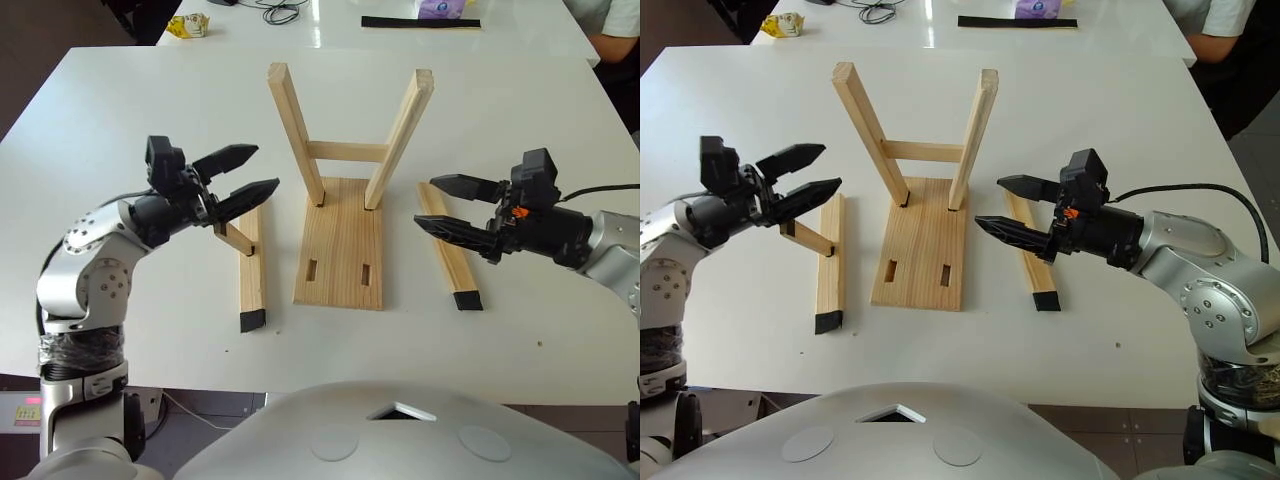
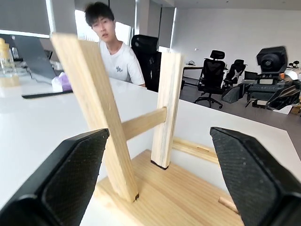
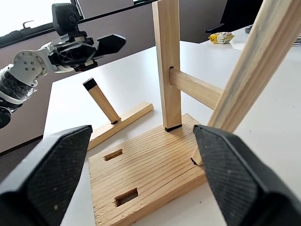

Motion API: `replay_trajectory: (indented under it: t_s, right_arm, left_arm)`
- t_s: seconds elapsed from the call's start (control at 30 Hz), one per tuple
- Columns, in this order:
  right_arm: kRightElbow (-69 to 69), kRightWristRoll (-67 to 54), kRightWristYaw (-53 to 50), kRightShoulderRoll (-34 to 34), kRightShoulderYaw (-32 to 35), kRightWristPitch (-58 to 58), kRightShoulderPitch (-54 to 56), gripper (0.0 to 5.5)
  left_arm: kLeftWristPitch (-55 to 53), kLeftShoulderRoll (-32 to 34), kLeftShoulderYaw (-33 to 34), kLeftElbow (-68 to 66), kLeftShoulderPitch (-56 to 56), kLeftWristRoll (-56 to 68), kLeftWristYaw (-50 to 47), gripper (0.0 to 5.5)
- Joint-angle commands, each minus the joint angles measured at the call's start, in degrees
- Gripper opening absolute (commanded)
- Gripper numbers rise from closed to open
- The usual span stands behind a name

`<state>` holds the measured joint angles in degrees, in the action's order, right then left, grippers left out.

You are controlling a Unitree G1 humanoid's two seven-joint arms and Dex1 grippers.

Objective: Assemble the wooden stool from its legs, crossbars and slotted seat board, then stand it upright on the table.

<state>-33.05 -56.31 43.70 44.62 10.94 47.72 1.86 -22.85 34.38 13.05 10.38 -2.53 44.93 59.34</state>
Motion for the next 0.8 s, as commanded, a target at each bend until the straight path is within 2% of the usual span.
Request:
replay_trajectory:
  t_s: [0.03, 0.23, 0.43, 0.53, 0.63, 0.73, 0.8]
  right_arm:
    - [0.9, 0.0, 1.1, 1.1, -0.5, 0.6, 1.5, 3.98]
    - [0.7, 0.3, 1.1, 0.7, -0.6, 0.1, 1.1, 3.98]
    - [-1.8, 0.1, -1.0, -0.8, 0.2, -0.6, -2.0, 3.98]
    - [-3.4, -0.5, -2.2, -1.2, 1.9, -0.8, -4.3, 3.98]
    - [-5.9, -0.9, -4.2, -2.0, 4.4, -1.2, -8.2, 3.98]
    - [-10.2, -1.6, -6.9, -3.6, 8.8, -1.9, -15.2, 3.98]
    - [-13.5, -2.4, -8.8, -5.5, 12.4, -2.7, -21.1, 3.98]
  left_arm:
    - [2.9, -2.2, -2.6, -4.0, 2.6, -4.2, 0.7, 3.99]
    - [3.3, -1.5, -1.3, -4.3, -1.1, -2.6, -0.6, 3.99]
    - [-4.8, 1.4, 4.6, 4.7, -8.4, 8.3, -5.3, 3.99]
    - [-11.0, 6.2, 10.8, 8.1, -10.2, 16.2, -8.8, 3.99]
    - [-16.9, 13.3, 17.6, 6.3, -8.0, 18.9, -9.6, 3.99]
    - [-23.9, 21.0, 23.5, 1.5, -1.4, 18.3, -5.6, 3.99]
    - [-28.1, 25.8, 25.3, 3.8, 9.0, 16.6, 3.7, 3.99]
